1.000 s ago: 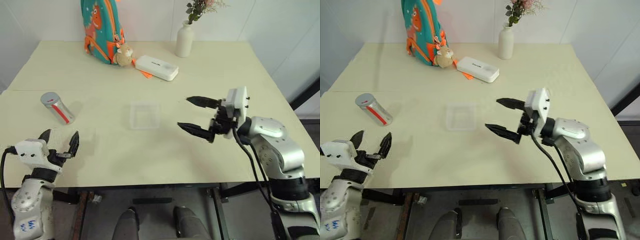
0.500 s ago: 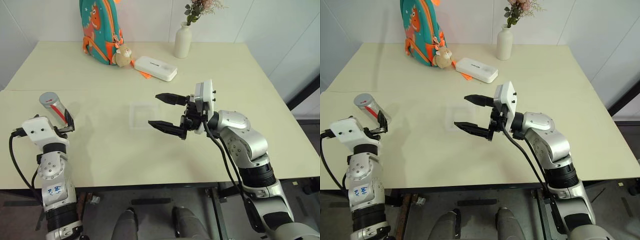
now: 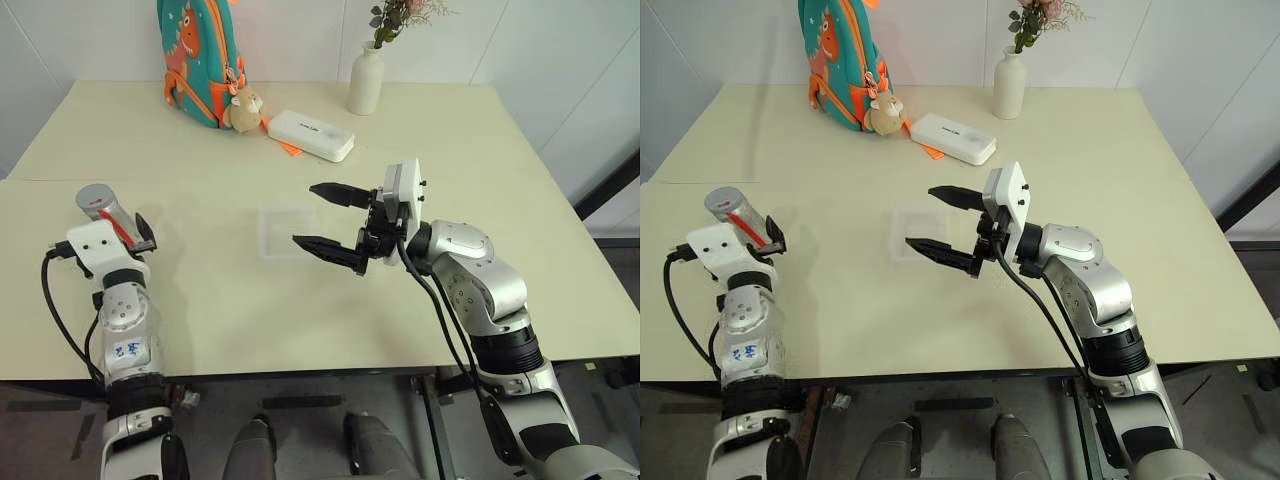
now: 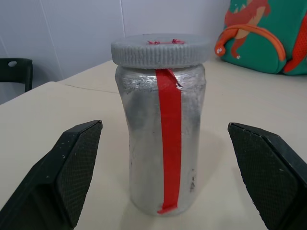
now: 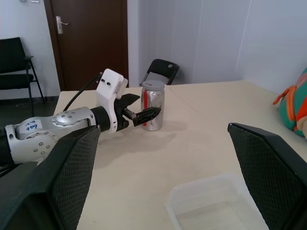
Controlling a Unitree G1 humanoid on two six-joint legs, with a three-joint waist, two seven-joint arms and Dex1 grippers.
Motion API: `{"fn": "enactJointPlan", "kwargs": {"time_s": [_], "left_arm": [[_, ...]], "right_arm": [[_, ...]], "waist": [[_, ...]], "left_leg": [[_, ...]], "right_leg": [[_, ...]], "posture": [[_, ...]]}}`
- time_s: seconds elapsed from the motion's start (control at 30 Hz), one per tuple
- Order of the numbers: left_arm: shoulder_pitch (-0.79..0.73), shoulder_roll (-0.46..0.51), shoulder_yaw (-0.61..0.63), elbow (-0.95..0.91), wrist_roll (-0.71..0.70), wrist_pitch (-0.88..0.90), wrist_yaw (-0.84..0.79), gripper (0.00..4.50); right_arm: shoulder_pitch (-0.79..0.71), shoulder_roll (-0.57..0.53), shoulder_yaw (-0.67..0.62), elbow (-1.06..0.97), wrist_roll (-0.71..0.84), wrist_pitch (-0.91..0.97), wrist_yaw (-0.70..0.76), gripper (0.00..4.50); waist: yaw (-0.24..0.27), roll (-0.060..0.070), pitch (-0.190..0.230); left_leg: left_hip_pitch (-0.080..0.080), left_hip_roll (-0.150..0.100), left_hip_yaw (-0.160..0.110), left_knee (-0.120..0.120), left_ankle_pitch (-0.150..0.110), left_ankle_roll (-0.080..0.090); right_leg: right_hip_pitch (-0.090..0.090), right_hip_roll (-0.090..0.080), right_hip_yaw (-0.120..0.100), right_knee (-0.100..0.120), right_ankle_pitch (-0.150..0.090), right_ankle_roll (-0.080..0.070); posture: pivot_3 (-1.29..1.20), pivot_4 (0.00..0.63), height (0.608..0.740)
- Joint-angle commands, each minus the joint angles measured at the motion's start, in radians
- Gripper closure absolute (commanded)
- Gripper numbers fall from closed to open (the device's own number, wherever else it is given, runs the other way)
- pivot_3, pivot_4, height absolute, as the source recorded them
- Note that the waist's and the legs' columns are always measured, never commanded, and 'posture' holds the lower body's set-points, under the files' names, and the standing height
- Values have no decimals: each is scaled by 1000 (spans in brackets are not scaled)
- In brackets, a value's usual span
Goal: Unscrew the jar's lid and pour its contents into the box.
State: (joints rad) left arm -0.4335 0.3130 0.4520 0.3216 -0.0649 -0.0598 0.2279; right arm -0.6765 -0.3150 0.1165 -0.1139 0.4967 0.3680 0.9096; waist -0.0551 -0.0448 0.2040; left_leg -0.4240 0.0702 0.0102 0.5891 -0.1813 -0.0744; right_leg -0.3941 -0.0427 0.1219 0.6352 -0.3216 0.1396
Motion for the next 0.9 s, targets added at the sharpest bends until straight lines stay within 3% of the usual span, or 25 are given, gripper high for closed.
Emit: {"fn": "enactJointPlan", "kwargs": {"time_s": [0.03,0.3,0.4,0.6,0.67,0.83,0.9], "left_arm": [[-49,45,0,64,12,-57,4,27],[-167,116,-18,284,6,-118,-13,27],[-181,128,-22,326,-4,-141,-27,568],[-191,131,-36,358,-16,-154,-42,2446],[-189,121,-31,351,-31,-146,-46,2522],[-138,95,-80,84,-90,-81,-166,2522],[-107,103,-118,-88,-198,33,-308,2522]], "right_arm": [[7,4,-22,-49,7,-22,-14,0],[33,11,-20,-82,5,-19,-43,0],[41,11,-25,-91,4,-19,-55,0],[52,9,-26,-96,4,-22,-62,0],[51,7,-29,-93,4,-23,-61,0],[62,-9,-41,-116,14,4,-73,0],[68,-29,-35,-135,1,19,-80,0]], "waist": [[0,0,0],[1,0,0],[1,0,0],[2,0,0],[1,0,0],[3,0,0],[4,0,0]], "left_leg": [[0,0,0,0,0,0],[0,0,0,-2,0,0],[0,0,0,-3,0,0],[0,0,0,-5,0,0],[0,0,0,-5,0,0],[-1,0,0,-5,0,0],[-2,0,0,-6,0,0]], "right_leg": [[0,0,0,0,0,0],[0,0,-1,-2,0,0],[0,0,-1,-3,0,0],[0,0,-1,-5,0,0],[0,0,-1,-5,0,0],[0,0,-1,-5,0,0],[-1,0,-1,-6,0,0]], "posture": [[0,150,740],[0,150,740],[0,150,740],[0,150,740],[0,150,740],[0,150,740],[0,150,740]]}}
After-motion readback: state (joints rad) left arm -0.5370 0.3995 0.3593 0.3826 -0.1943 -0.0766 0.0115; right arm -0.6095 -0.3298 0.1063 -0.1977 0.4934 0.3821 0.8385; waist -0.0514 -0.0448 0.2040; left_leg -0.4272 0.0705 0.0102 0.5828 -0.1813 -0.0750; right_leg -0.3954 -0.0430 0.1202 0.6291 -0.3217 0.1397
